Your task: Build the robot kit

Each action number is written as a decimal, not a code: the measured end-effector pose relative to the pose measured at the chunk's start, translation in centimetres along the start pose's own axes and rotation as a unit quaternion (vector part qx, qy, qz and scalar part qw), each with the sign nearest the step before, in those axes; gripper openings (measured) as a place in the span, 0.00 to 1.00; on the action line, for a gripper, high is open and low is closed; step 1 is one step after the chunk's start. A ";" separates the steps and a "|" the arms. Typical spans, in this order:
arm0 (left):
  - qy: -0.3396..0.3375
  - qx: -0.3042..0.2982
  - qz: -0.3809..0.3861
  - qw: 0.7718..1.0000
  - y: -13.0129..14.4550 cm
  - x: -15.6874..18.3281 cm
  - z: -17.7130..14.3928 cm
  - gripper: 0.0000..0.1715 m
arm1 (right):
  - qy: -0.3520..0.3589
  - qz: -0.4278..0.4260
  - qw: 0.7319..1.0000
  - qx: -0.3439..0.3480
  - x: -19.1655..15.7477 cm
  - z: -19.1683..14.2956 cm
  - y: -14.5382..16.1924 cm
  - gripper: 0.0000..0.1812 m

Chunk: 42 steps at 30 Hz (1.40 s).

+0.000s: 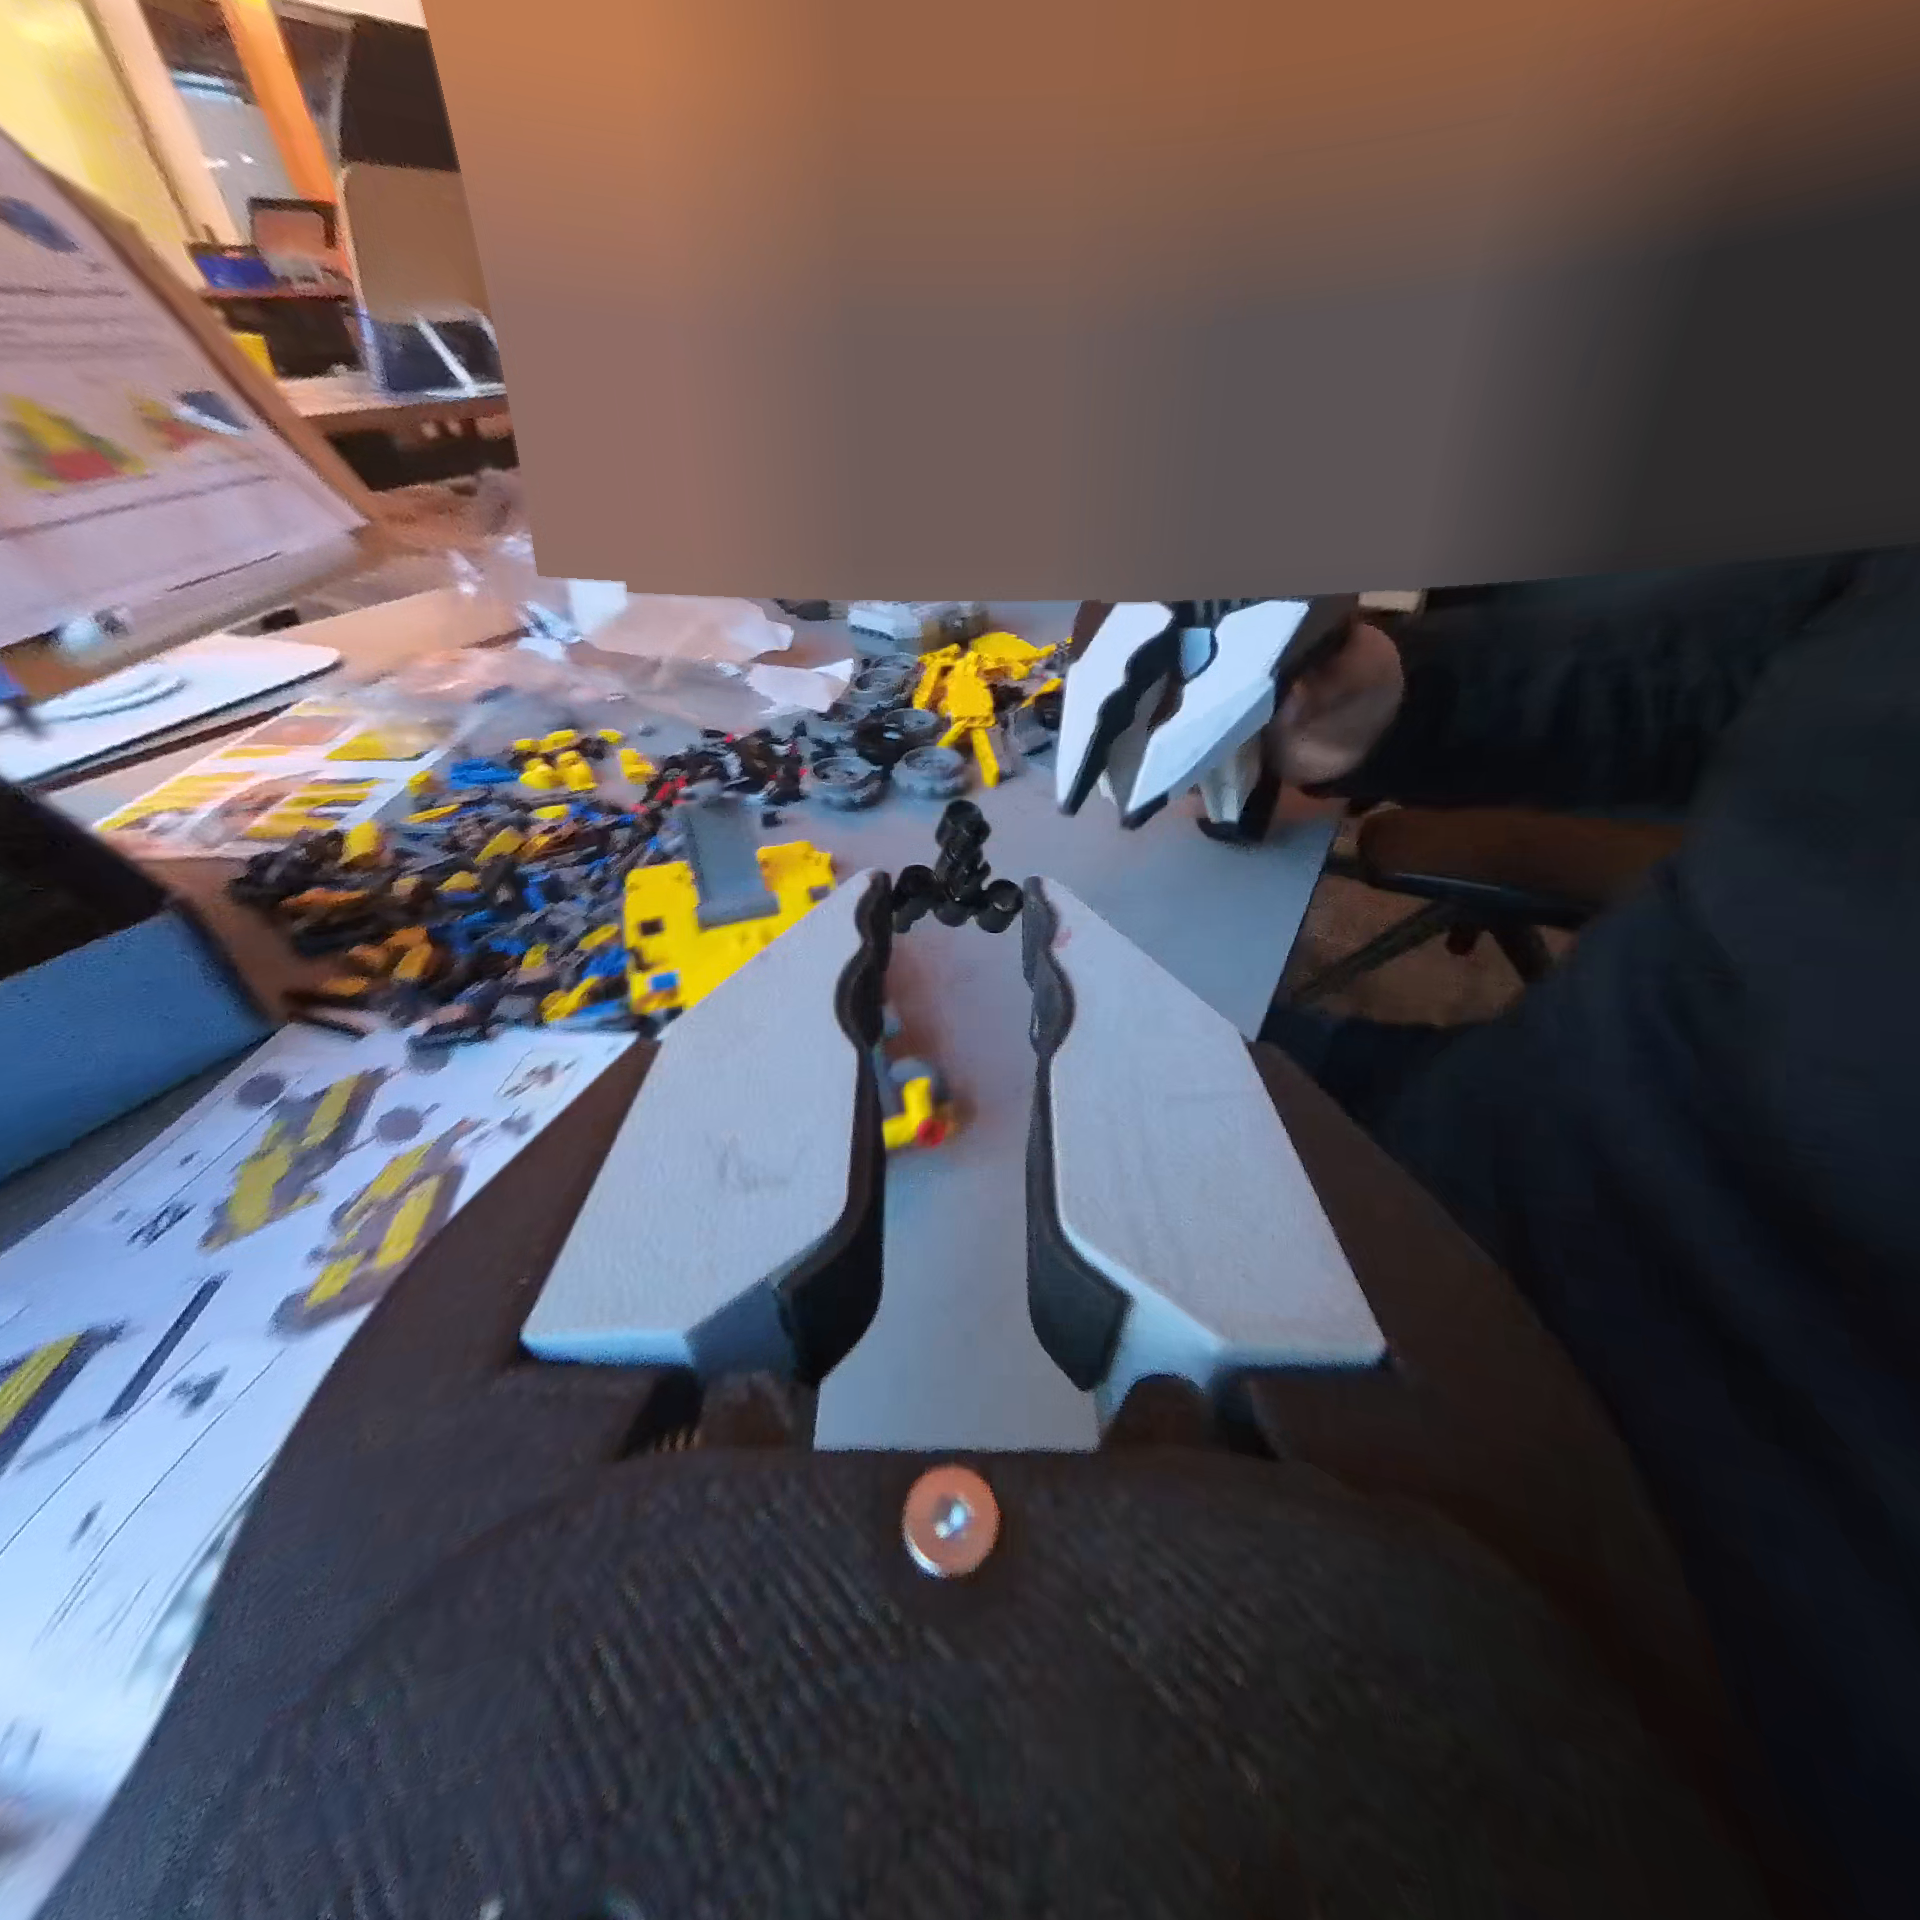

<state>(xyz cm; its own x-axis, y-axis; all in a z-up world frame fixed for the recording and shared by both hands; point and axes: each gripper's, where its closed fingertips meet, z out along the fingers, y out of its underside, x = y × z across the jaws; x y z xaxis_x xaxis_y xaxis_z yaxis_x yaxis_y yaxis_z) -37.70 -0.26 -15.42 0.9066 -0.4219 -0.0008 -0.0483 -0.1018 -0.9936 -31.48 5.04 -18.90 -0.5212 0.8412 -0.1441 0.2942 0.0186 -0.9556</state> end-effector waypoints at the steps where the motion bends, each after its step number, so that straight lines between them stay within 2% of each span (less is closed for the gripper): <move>1: -0.008 -0.002 -0.002 1.000 0.3 -0.6 -1.0 0.12 | -0.007 -0.005 1.000 0.009 -0.2 0.5 -0.5 0.09; 4: -0.034 -0.009 0.011 0.999 0.8 -2.1 -3.2 0.12 | -0.046 -0.014 0.999 0.012 -1.0 2.0 -1.6 0.08; 8: -0.065 0.015 0.009 0.998 0.7 -3.7 -4.9 0.13 | -0.092 -0.018 0.995 0.031 -1.5 3.8 -3.2 0.07; 13: -0.079 0.032 0.007 0.996 1.1 -4.9 -5.5 0.13 | -0.143 -0.021 0.987 0.077 -2.4 6.6 -6.2 0.07; 18: -0.061 0.041 0.013 0.997 0.8 -4.8 -5.6 0.13 | -0.175 -0.034 0.981 0.071 -2.8 9.0 -7.5 0.07; 28: -0.046 0.070 -0.009 0.996 0.2 -5.5 -6.2 0.13 | -0.202 -0.035 0.978 0.049 -2.6 10.3 -8.0 0.07; 42: -0.044 0.067 -0.001 0.997 0.2 -5.4 -5.9 0.13 | -0.196 -0.028 0.979 0.052 -2.2 10.1 -7.7 0.07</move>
<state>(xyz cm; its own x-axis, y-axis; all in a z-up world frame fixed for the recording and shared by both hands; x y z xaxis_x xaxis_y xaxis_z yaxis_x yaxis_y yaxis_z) -45.08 -3.27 -15.00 0.9404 -0.3400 -0.0027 0.0046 0.0205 -0.9998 -40.66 -2.41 -13.82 -0.8077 0.5681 -0.1579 0.1831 -0.0130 -0.9830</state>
